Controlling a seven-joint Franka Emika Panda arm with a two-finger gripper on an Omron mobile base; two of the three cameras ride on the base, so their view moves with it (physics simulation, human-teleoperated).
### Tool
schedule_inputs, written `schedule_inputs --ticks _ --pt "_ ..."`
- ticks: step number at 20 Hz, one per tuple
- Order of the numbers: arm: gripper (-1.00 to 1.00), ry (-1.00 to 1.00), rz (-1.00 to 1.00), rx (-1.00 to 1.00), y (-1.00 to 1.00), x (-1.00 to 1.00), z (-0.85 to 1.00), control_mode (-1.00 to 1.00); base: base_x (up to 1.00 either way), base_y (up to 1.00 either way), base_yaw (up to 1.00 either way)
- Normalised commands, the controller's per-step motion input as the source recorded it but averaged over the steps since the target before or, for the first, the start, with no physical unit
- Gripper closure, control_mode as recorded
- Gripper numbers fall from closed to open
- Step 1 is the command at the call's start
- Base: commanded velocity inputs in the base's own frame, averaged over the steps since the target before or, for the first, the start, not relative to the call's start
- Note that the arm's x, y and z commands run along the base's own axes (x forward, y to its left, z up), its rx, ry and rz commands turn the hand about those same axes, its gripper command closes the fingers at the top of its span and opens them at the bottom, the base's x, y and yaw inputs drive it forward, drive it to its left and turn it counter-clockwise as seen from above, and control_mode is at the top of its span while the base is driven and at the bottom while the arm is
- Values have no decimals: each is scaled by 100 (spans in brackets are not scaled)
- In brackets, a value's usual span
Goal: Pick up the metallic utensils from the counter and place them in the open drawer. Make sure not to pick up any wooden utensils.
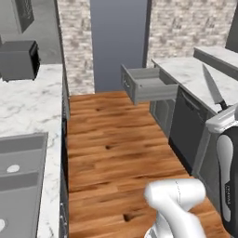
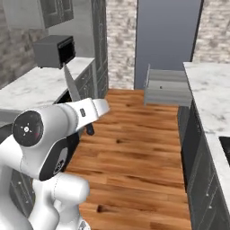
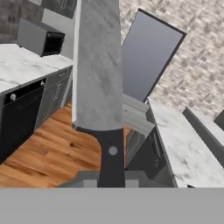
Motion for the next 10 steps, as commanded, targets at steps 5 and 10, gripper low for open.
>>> schedule_inputs --ticks 5,10 --pt "100 0 0 0 0 0 0 100 100 -2 0" --pt "100 0 0 0 0 0 0 100 100 -22 0"
